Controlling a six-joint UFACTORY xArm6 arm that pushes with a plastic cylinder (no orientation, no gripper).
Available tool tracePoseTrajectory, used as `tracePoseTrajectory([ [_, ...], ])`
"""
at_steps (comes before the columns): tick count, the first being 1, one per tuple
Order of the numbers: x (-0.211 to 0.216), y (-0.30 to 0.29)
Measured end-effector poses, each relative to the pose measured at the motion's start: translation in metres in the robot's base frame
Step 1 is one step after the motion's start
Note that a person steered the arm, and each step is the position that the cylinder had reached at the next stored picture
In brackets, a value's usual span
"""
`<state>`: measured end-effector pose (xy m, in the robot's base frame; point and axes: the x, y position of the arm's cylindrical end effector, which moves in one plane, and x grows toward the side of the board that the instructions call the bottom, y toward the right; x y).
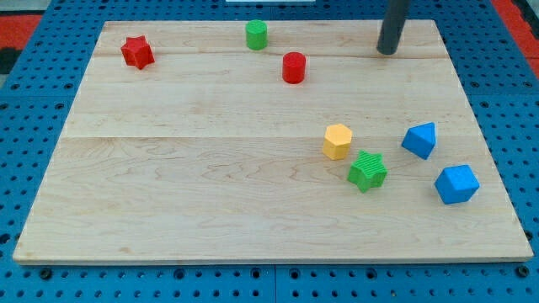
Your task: Move the blue triangle to the red circle
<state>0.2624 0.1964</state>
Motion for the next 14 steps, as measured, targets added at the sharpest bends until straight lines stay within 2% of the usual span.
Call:
tracePoseTrajectory([
  [1,-0.009,0.002],
  [2,-0.044,0.002],
  [3,-0.040,-0.014],
  [4,-0.018,-0.033],
  [6,-0.018,-0.039],
  [7,-0.004,-0.051],
  [10,0.131,0.037],
  [11,0.176,0.043],
  [12,0.187,0.028],
  [14,0.234,0.022],
])
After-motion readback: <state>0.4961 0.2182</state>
